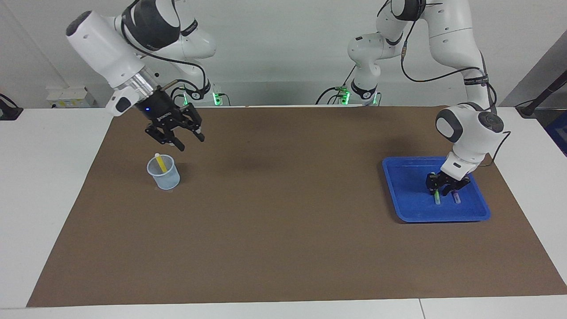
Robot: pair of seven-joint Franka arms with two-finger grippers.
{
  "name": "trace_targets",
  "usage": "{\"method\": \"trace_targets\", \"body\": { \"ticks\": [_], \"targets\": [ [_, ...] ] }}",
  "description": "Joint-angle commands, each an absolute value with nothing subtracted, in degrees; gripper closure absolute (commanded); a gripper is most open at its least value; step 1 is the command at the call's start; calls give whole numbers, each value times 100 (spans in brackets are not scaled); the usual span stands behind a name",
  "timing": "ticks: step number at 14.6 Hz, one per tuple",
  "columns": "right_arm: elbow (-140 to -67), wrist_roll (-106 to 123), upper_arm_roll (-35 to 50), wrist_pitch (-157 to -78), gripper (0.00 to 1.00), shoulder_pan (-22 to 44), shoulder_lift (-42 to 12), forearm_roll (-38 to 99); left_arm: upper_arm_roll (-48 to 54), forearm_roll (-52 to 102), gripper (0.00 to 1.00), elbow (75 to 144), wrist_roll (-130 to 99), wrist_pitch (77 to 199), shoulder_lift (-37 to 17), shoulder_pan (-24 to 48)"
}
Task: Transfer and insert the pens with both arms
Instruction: 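Release the yellow pen with the right gripper while the left gripper grasps the green pen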
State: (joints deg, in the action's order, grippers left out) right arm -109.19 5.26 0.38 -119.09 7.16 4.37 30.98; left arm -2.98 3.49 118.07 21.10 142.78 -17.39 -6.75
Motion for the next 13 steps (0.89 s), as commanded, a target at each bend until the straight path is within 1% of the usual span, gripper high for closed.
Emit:
{"method": "trace_targets", "body": {
  "ticks": [1, 5, 7, 10, 13],
  "targets": [
    [-10828, -235, 44, -12215, 32, 1158, 343, 3436, -281, 246, 100, 11856, 2145, 14432, -1819, -703],
    [-10828, -817, 44, -12954, 32, 1599, 264, 3707, -281, 255, 100, 11787, 2074, 14274, -1819, -677],
    [-10863, -1079, 44, -12981, 31, 1696, 290, 4059, -273, 272, 100, 11516, 1891, 13749, -1811, -668],
    [-10907, -1598, 44, -13069, 31, 1994, 325, 4087, -272, 290, 100, 11014, 1346, 12817, -1741, -554],
    [-10978, -1793, 44, -13280, 31, 2118, 334, 4096, -246, 334, 100, 10732, 872, 12122, -1556, -527]
  ]
}}
